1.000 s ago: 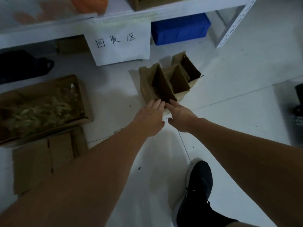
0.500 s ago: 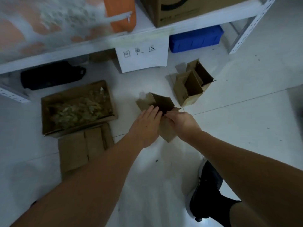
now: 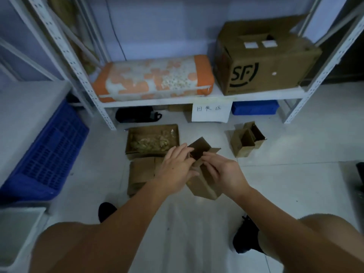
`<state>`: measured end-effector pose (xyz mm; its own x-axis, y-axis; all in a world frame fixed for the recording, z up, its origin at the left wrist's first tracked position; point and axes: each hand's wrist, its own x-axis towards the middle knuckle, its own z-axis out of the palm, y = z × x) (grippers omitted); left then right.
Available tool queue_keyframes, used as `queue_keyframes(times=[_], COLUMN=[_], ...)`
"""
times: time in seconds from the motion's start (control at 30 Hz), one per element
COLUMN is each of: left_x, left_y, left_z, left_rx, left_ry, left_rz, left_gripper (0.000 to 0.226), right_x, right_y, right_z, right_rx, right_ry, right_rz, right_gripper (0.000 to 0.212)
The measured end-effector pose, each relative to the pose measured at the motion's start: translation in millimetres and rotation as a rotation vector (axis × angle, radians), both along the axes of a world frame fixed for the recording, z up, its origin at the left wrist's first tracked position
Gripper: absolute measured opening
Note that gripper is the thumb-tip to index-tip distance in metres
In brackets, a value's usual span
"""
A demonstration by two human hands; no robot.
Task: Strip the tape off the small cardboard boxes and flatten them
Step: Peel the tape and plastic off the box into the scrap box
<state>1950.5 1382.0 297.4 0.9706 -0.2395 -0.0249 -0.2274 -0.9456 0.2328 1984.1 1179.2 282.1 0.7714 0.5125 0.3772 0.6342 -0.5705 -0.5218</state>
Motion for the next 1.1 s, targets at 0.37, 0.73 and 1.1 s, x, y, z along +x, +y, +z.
queue_keyframes(times=[0.37,0.73,1.1], left_x=[-92,-105,-108], left_y=[5,-12,8], left_z=[58,73,31], left_rx=[-0.065,-0.133,-0.272], left_ry=[-0.286,-0.291,-0.027], left_rz=[0.272,0.138,0.459], left_gripper=[0.032,0.05,0.086], right_x=[-99,-96,-80], right_y=[12,3,-27], right_z=[58,26,54], right_rx=[0.014,0.201,0.657], right_ry=[0.142,0.458,0.768], right_rz=[-0.07,-0.193,-0.057], right_gripper=[0.112,0.129,0.089])
